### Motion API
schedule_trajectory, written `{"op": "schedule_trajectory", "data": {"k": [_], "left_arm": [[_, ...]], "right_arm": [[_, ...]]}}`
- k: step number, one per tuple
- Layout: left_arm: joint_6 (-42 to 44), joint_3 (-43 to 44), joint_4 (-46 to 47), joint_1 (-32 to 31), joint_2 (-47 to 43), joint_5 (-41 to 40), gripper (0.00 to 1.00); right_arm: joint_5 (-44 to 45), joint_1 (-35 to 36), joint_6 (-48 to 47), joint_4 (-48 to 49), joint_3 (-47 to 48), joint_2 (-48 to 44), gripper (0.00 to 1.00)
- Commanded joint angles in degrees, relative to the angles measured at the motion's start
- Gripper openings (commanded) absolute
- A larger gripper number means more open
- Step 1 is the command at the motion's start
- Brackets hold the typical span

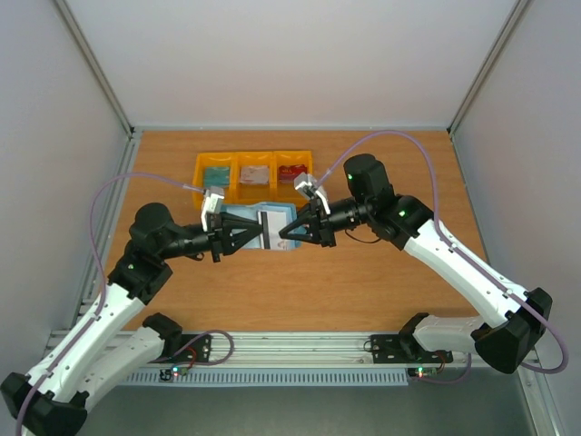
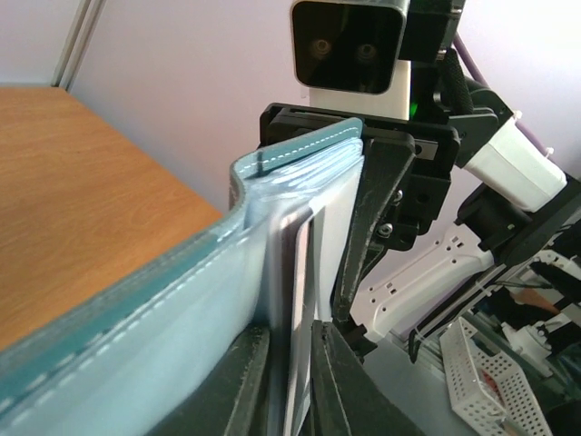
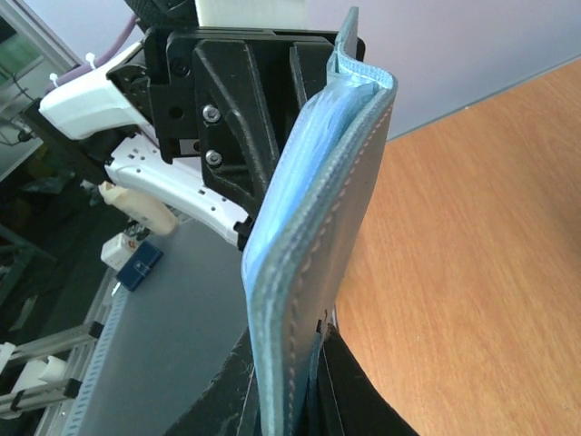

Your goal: Take the credit cards out of the card holder

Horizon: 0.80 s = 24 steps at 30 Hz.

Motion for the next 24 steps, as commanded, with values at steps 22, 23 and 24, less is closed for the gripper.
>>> {"op": "schedule_trajectory", "data": {"k": [22,23,24], "left_arm": [[4.9,3.7,-3.3,-1.9,2.1,1.8,0.0],[5.1,3.7,-4.0,-1.6,1.9,0.9,0.0],[5.3,3.4,-4.3,-1.3,1.6,0.5,0.0]], "right_arm": [[-0.8,2.0,-2.0,7.4,5.4,3.4,0.17],[-1.5,1.4,-1.4,7.8,4.3,2.9,0.22],[-2.3,0.7,-0.4,8.7,3.2,2.6,0.25]]}}
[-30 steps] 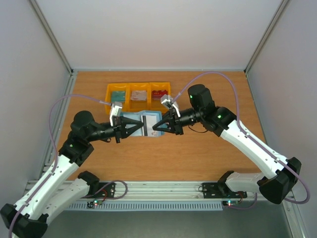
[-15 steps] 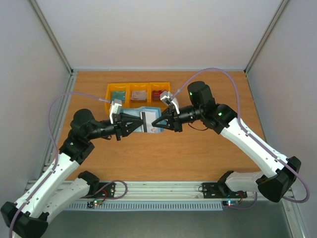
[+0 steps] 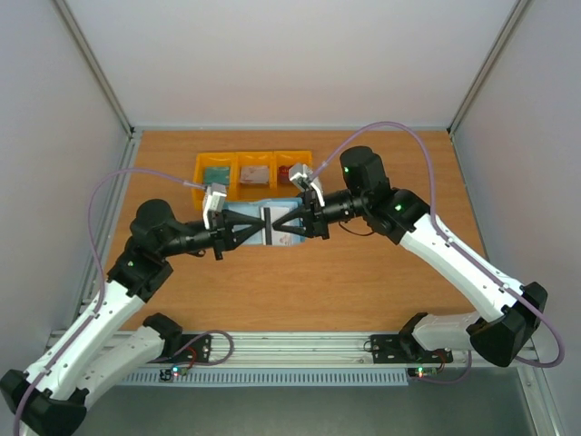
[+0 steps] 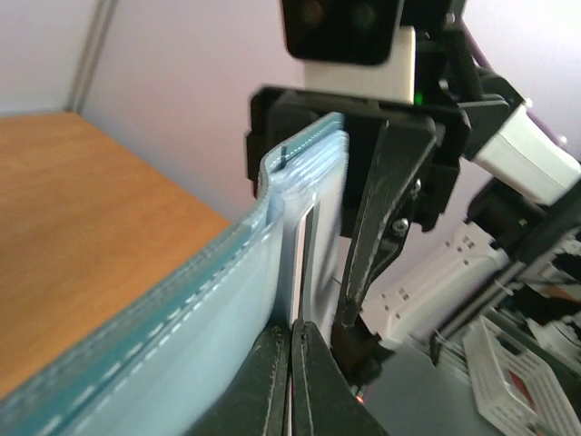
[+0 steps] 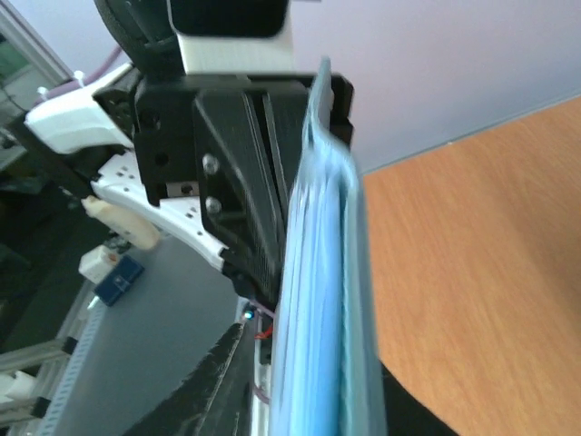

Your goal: Take the credit cards out of the card holder

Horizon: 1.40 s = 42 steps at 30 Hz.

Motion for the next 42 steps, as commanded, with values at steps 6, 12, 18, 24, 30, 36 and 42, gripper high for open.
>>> {"op": "schedule_trajectory", "data": {"k": [6,12,18,24,30,36,42], "left_arm": [[-0.3,-0.7,-2.4,-1.0,-1.0,3.8,0.0],[0.5,-0.5,-4.3,0.7,-1.9,3.6,0.0],[0.5,-0.4,-3.8,1.7,-2.1,3.7,0.0],[1.4,-0.3,-4.9,2.3,-2.4,4.0,0.0],[4.0,0.6,-7.7,3.1,-3.2,4.1,0.0],[5.4,0.6,-8.1,3.6,-3.2,5.7,0.0],[4.1,0.2,-5.7,3.6,-3.3,7.0,0.0]], "right_arm": [[-7.8,-0.5,2.3,9.5,-4.7,-0.6,0.33],[-10.7,-2.7,2.5,8.5,-6.4,-3.1,0.27],[-11.5,-4.4,1.4,4.3,-6.6,-3.8,0.17],[-11.4,-4.9,0.6,2.9,-6.1,-4.3,0.04],[-11.9,-6.4,0.0,1.4,-6.1,-5.0,0.07],[-12.9,-6.6,0.2,0.9,-5.8,-4.6,0.13],[-13.0,-6.6,0.2,0.9,-5.5,-4.7,0.25]]}}
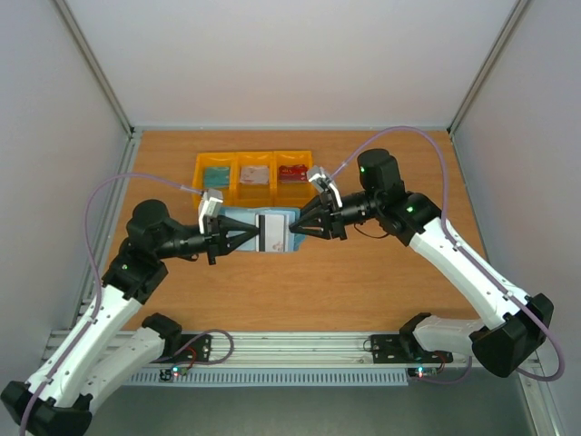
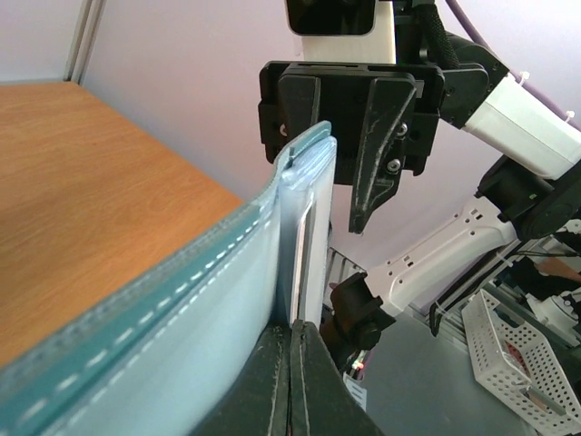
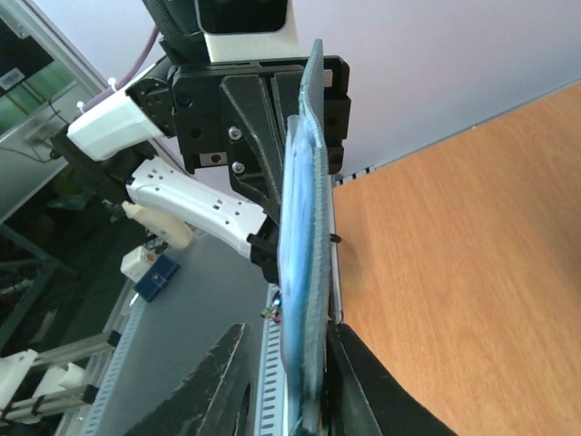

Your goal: Take the credit cards out of the card holder

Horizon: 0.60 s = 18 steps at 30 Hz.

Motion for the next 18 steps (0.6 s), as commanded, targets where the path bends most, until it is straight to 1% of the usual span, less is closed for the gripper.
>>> {"op": "schedule_trajectory", "data": {"k": [1,3,5,7,11,15,18], "left_arm": [[-0.5,0.5,2.0,0.5,-1.0,0.6,0.0],[-0.8,0.2,2.7,0.5,-1.0,0.5,0.0],[-1.7,-0.3,3.9,0.5,-0.8,0.5,0.0],[-2.6,-0.8,4.9,0.5,-0.4,0.3,0.0],[-3.3,-0.5,3.8,0.5,-0.5,-0.3,0.0],[-0.1,0.1,-1.5,0.5,-1.8,-1.1,0.0],[1.2,0.2,-2.4,0.6,-2.4,-1.0,0.0]], "right_arm": [[-2.6,-0.4,-0.1,-1.1,0.9,-1.7,0.24],[-2.3,-0.5,0.9,0.1,0.7,-1.8,0.14],[-2.2,-0.4,1.9,1.5,0.3,-1.8,0.1],[-1.7,-0.4,2.7,2.8,0.2,-1.7,0.02],[-0.5,-0.5,2.8,3.1,-0.2,-2.1,0.01],[-0.6,-1.9,1.1,1.2,-0.4,-3.1,0.01],[-1.1,-2.3,0.8,0.5,-0.4,-3.0,0.01]]}}
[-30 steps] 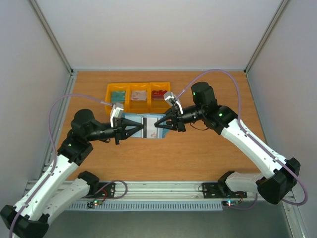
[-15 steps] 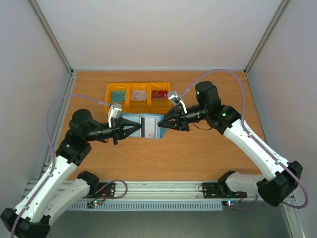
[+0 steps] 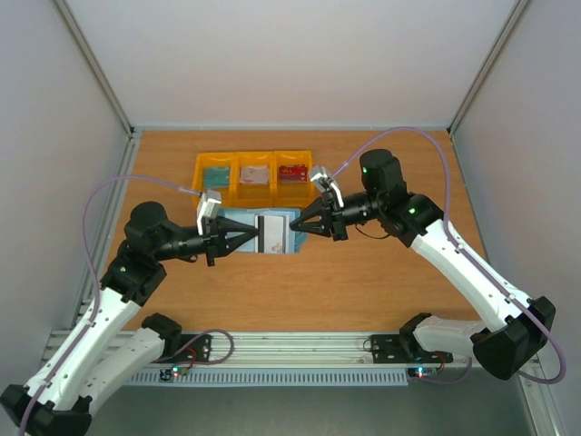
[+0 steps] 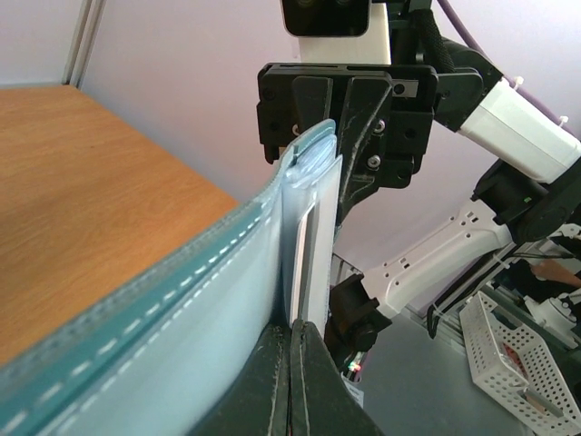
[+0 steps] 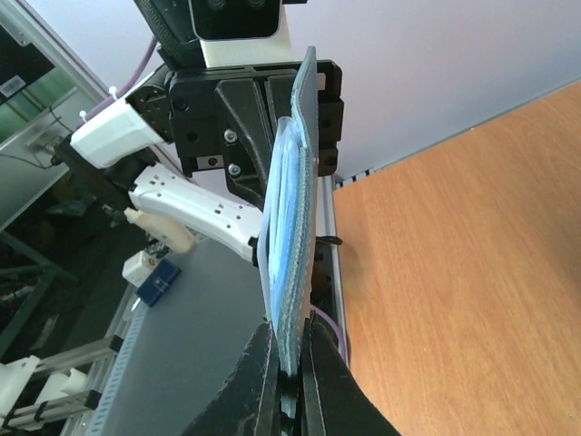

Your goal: Take the credit cards out of the card holder

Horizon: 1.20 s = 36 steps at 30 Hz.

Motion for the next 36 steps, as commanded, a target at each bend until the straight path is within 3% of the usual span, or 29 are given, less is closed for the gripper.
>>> {"op": "schedule_trajectory", "data": {"k": [1,11,18,21,28,30,34,36], "left_arm": [[2.3,0.4,-2.3,0.5,-1.3,-0.6,0.0],[5.7,2.8,-6.0,1.5,-1.0,-2.2,0.0],[4.0,0.5,1.4,2.1,-2.3,-1.6,0.0],[4.0,0.3,-0.2,2.1,-1.3,-2.5,0.0],[6.1,0.6,-0.9,2.1,-0.1,-0.4,0.0],[5.5,-1.0,2.0,2.1,0.6,1.5,0.0],[-3.8,-5.1,11.1,2.1,3.2,1.9,0.0],[-5.3,-6.2,14.1,2.0,3.4,2.6,0.05]], "right_arm": [[-1.4,-1.3,-0.9,0.1,-0.1,-2.0,0.01],[-2.4,-3.2,-1.9,-1.5,-0.8,-3.1,0.01],[-3.8,-3.2,5.1,7.7,-3.5,-2.2,0.01],[-4.4,-3.0,5.3,8.7,-3.4,-2.4,0.01],[-4.6,-3.0,1.6,2.8,-1.2,-1.2,0.01],[-5.0,-2.6,2.6,4.1,-1.4,-0.4,0.01],[-4.8,-0.9,3.5,5.7,-0.5,0.6,0.01],[-5.1,-0.8,3.5,5.7,-0.2,0.6,0.01]]}}
